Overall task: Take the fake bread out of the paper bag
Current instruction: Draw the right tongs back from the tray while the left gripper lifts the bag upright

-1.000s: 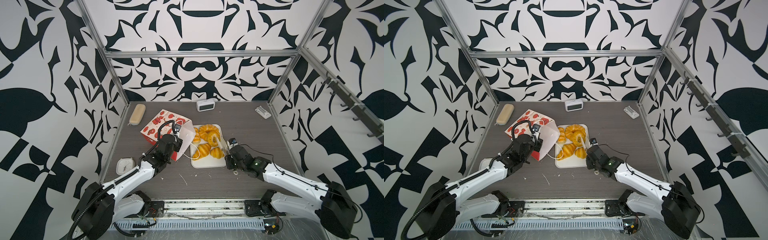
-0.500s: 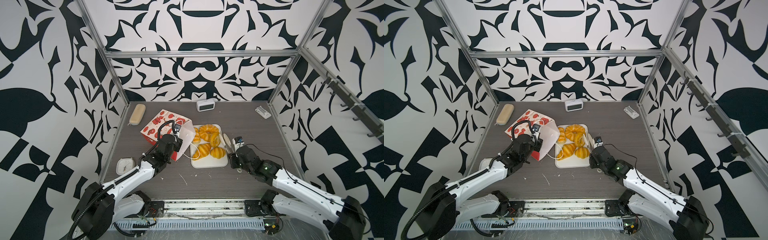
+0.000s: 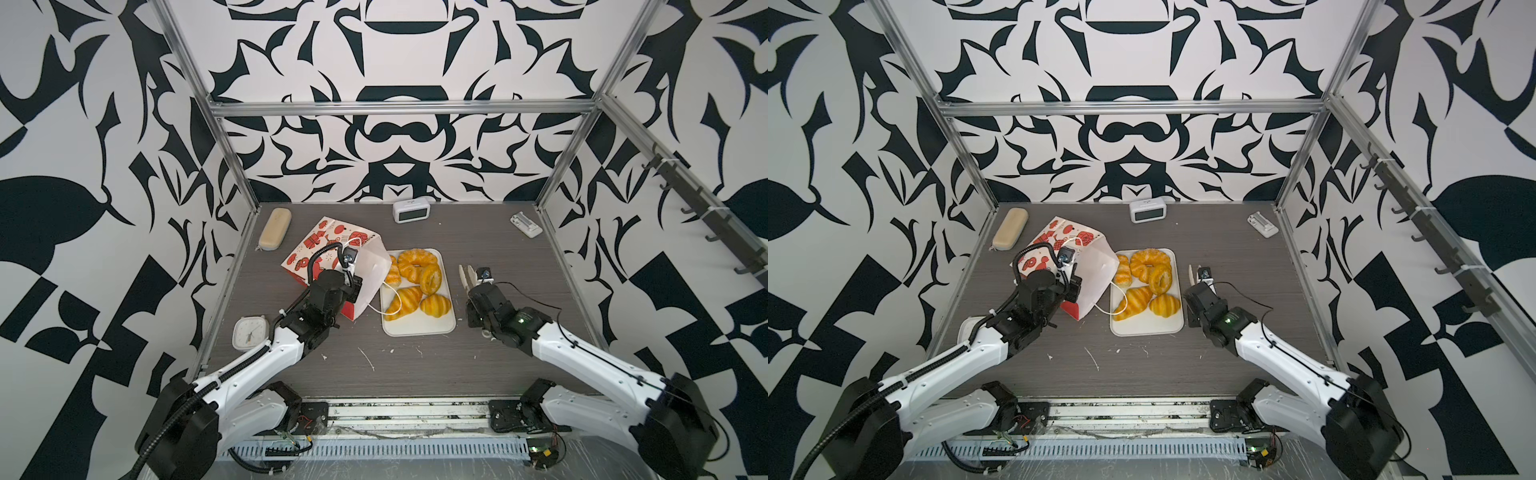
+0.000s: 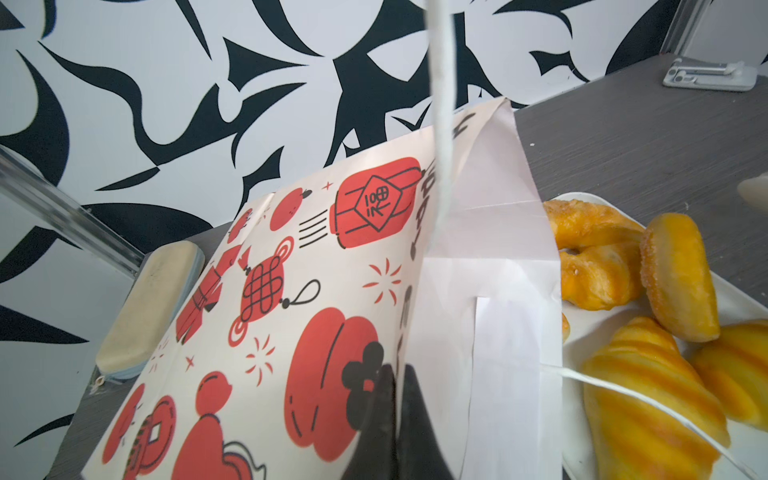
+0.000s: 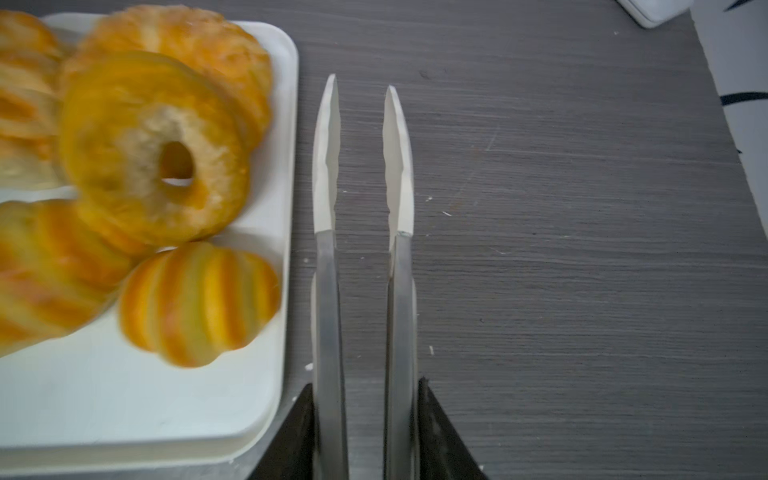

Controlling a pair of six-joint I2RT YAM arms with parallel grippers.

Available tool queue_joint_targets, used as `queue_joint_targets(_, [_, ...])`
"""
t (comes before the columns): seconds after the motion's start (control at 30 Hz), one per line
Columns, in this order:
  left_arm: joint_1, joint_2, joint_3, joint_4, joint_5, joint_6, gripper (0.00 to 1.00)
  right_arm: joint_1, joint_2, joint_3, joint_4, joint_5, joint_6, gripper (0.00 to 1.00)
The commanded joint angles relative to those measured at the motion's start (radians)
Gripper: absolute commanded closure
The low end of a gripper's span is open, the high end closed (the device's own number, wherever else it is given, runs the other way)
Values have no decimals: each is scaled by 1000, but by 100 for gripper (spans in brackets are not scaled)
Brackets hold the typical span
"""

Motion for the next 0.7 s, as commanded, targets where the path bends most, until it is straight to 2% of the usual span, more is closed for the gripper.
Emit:
queue_joint_targets(0.0, [-1, -53, -3, -5, -16, -26, 100, -90, 76, 74, 28, -22, -16, 61])
queue_joint_targets(0.2, [-1, -110, 51, -98, -32, -49, 100, -216, 266, 165, 46, -92, -79, 56])
queue_joint_targets(0.4, [-1, -113, 168, -264, -40, -138, 100, -271, 358, 196, 51, -119, -80, 40])
queue_joint_targets(0.5, [-2, -119, 222, -326, -17, -200, 100, -274, 360, 191, 42, -93, -69, 34])
queue_joint_targets(0.67, [-2, -111, 321, -439, 22, -351, 100, -276, 281, 144, 58, -45, -49, 25])
